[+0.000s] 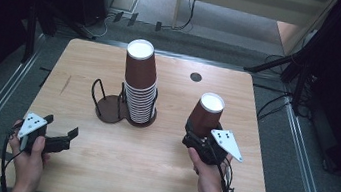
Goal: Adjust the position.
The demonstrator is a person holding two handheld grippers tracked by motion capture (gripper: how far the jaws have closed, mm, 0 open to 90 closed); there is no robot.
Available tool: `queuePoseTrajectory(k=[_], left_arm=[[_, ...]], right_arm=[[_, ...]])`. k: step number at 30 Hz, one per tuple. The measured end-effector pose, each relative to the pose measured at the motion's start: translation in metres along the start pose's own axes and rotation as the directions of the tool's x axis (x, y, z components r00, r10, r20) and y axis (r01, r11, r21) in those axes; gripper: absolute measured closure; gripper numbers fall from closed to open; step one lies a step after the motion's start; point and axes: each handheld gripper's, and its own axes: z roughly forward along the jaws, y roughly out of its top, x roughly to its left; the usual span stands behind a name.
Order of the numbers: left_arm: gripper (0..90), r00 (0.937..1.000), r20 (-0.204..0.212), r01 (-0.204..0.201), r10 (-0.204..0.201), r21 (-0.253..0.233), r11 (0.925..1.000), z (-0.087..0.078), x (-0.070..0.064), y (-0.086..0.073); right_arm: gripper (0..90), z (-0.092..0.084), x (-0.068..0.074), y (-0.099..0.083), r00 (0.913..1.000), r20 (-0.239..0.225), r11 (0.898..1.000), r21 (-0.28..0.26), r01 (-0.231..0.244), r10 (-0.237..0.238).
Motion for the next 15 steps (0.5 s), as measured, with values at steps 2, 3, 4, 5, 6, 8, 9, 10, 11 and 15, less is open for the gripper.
queuePoseTrajectory(k=[2, 3, 4, 5, 6, 8, 9, 10, 11, 15], left_arm=[[1.5, 0.9999, 0.008, -0.012, 0.012, -0.006, 0.9999, 0.002, -0.005, 0.005], [1.5, 0.9998, 0.01, -0.017, 0.017, -0.011, 0.9998, 0.003, -0.007, 0.007], [1.5, 0.9998, 0.01, -0.017, 0.017, -0.011, 0.9998, 0.003, -0.007, 0.007], [1.5, 0.9998, 0.011, -0.019, 0.019, -0.014, 0.9997, 0.004, -0.01, 0.01], [1.5, 0.9997, 0.012, -0.023, 0.023, -0.016, 0.9996, 0.005, -0.012, 0.011], [1.5, 0.9996, 0.025, -0.013, 0.013, -0.029, 0.9995, 0.008, -0.017, 0.017], [1.5, 0.9994, 0.035, -0.002, 0.004, -0.037, 0.9993, 0.01, -0.02, 0.019], [1.5, 0.9994, 0.035, -0.002, 0.004, -0.037, 0.9993, 0.01, -0.02, 0.019], [1.5, 0.9989, 0.047, 0.002, 0.0, -0.05, 0.9987, 0.013, -0.026, 0.023], [1.5, 0.9968, 0.072, -0.029, 0.034, -0.069, 0.9972, 0.018, -0.04, 0.032]], right_arm=[[9.1, -0.001, 0.001, -0.003, 1.0, -0.002, 1.0, 0.004, -0.002, 0.002], [9.1, -0.002, 0.001, -0.004, 1.0, -0.003, 1.0, 0.005, -0.002, 0.002], [9.1, -0.002, 0.001, -0.004, 1.0, -0.003, 1.0, 0.005, -0.002, 0.002], [9.1, -0.002, 0.001, -0.006, 1.0, -0.003, 1.0, 0.007, -0.002, 0.002], [9.1, -0.002, 0.001, -0.006, 1.0, -0.003, 1.0, 0.007, -0.002, 0.002], [9.1, -0.002, 0.0, -0.01, 1.0, -0.004, 1.0, 0.013, -0.005, 0.005], [9.1, -0.002, 0.0, -0.012, 1.0, -0.003, 1.0, 0.018, -0.004, 0.004], [9.1, -0.002, 0.0, -0.012, 1.0, -0.003, 1.0, 0.018, -0.004, 0.004], [9.1, -0.002, 0.0, -0.015, 0.9999, -0.008, 1.0, 0.029, -0.007, 0.007], [9.1, -0.001, 0.002, -0.02, 0.9998, -0.016, 0.999, 0.043, -0.009, 0.01]])
